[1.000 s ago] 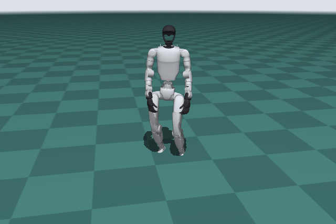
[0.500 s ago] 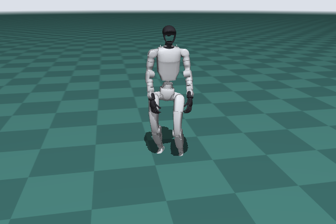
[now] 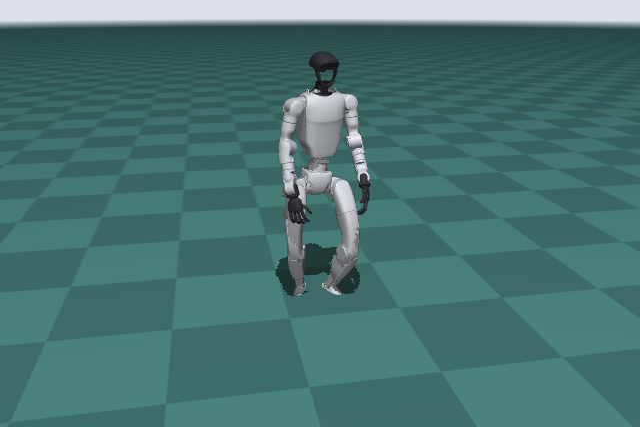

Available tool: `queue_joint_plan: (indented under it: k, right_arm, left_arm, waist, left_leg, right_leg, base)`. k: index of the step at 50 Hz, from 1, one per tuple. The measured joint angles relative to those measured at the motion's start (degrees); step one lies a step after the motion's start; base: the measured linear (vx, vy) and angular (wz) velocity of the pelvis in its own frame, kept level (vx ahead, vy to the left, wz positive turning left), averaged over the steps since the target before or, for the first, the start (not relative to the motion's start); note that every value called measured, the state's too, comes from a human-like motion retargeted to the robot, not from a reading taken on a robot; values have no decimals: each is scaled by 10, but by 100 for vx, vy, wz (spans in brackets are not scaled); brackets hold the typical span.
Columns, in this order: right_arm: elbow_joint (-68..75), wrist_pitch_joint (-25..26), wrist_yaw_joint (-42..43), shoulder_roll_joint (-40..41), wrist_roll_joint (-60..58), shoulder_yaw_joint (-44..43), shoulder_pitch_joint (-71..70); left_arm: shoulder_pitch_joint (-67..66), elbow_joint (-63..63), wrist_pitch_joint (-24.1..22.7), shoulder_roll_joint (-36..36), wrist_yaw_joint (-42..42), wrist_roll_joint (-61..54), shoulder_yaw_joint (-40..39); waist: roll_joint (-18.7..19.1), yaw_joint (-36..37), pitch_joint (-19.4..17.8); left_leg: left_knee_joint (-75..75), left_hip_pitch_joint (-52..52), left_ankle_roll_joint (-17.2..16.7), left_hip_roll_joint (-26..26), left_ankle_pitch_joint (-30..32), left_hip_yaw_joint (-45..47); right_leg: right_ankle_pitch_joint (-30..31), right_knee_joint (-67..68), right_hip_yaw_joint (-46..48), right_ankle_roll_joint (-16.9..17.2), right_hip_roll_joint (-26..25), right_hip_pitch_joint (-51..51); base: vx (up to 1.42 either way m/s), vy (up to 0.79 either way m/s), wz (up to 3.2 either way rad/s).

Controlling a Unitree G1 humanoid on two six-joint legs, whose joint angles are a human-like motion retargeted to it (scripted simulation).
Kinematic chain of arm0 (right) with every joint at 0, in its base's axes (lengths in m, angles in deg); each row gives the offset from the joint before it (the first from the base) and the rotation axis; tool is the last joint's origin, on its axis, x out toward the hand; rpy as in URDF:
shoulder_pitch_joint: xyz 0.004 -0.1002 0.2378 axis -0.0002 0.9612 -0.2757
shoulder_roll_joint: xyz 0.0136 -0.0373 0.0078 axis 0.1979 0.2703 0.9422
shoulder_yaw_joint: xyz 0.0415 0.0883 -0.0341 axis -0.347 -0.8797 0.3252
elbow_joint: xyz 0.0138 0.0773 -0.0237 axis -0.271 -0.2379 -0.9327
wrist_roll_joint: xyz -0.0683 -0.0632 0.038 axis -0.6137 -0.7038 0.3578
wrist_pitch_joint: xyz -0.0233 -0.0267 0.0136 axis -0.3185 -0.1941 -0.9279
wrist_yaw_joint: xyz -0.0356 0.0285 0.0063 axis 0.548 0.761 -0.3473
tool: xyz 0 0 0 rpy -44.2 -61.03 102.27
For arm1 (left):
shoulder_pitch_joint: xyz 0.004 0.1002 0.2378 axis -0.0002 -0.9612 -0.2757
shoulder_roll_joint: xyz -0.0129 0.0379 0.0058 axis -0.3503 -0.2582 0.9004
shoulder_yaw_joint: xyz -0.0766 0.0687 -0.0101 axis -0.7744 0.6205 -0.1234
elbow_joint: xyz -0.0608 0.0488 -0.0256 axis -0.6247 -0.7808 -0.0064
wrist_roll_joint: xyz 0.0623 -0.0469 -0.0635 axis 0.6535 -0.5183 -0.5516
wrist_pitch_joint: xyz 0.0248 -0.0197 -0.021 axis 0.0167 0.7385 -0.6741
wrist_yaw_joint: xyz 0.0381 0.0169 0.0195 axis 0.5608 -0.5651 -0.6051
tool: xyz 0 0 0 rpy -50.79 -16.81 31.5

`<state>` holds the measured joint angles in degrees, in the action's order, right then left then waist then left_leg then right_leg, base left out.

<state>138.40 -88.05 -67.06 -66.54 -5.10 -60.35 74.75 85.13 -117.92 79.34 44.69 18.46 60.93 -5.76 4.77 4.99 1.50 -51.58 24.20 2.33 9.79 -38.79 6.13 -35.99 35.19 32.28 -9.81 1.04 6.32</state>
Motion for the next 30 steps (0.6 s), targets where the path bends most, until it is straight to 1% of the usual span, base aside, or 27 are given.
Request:
queue_joint_plan:
  k: [5,11,15,18,20,21,22,23,24,25,27,28,30]
  right_arm:
    - [3,-1,5,-4,-5,-4,-17]
    - [8,-2,16,-1,-4,-6,-25]
    - [10,-2,23,-1,0,-11,-32]
    - [10,-2,28,-3,5,-16,-38]
    - [9,-3,31,-7,10,-18,-46]
    - [8,-3,32,-7,12,-21,-46]
    - [7,-3,33,-8,14,-24,-45]
    - [6,-3,35,-8,16,-27,-44]
    - [5,-3,37,-8,19,-29,-43]
    - [3,-3,39,-8,22,-31,-42]
    - [0,-2,41,-9,29,-34,-51]
    - [-1,-3,44,-9,31,-37,-48]
    - [-4,-2,47,-12,38,-42,-50]
  left_arm:
    - [-52,-22,-2,-42,-14,-1,-1]
    - [-66,-30,-5,-50,-25,-4,-9]
    - [-72,-39,-4,-51,-33,-11,-18]
    - [-79,-48,-3,-50,-39,-17,-26]
    - [-80,-57,-2,-48,-42,-22,-34]
    - [-84,-60,-1,-47,-43,-24,-35]
    - [-88,-63,0,-46,-43,-25,-35]
    - [-92,-67,1,-43,-43,-26,-35]
    - [-96,-70,3,-42,-44,-27,-36]
    - [-100,-73,4,-41,-44,-28,-38]
    - [-96,-82,8,-45,-43,-31,-48]
    - [-101,-84,9,-45,-45,-32,-48]
    - [-99,-88,13,-48,-45,-35,-56]
  waist:
    - [3,6,4]
    - [-1,8,10]
    - [-5,6,9]
    - [-10,1,4]
    - [-35,-15,-6]
    - [-40,-22,-11]
    - [-48,-31,-18]
    - [-60,-46,-26]
    - [-70,-57,-31]
    - [-79,-67,-35]
    - [-106,-85,-29]
    - [-109,-91,-33]
    - [-101,-101,-32]
  left_leg:
    - [16,0,8,-15,-7,-4]
    - [40,-8,22,-42,-15,-15]
    - [60,-19,32,-65,-15,-20]
    - [77,-35,41,-88,-13,-23]
    - [130,-68,58,-140,6,-21]
    - [132,-75,60,-155,10,-23]
    - [132,-81,62,-174,15,-28]
    - [132,-86,61,-204,25,-38]
    - [131,-90,62,-225,29,-43]
    - [130,-94,64,-243,31,-46]
    - [215,-126,70,-283,67,-53]
    - [207,-128,71,-290,63,-55]
    - [245,-148,72,-289,72,-66]
  right_leg:
    - [3,3,12,1,10,-2]
    - [5,23,20,1,31,-1]
    - [10,60,19,2,58,5]
    - [31,119,8,4,94,20]
    - [92,214,-45,33,173,64]
    - [109,246,-66,38,186,78]
    - [100,274,-106,50,183,99]
    - [40,293,-185,72,148,134]
    - [4,318,-234,83,132,159]
    - [-20,346,-267,88,124,179]
    - [-16,396,-301,92,149,229]
    - [-15,411,-307,93,152,238]
    - [-8,415,-315,90,136,270]
  base:
    - [1,11,54]
    - [2,13,50]
    - [3,15,47]
    - [5,18,54]
    - [6,27,88]
    - [1,19,125]
    - [-5,6,183]
    - [-5,2,199]
    - [-2,1,180]
    - [8,5,109]
    - [15,6,65]
    - [16,5,49]
    - [19,4,34]
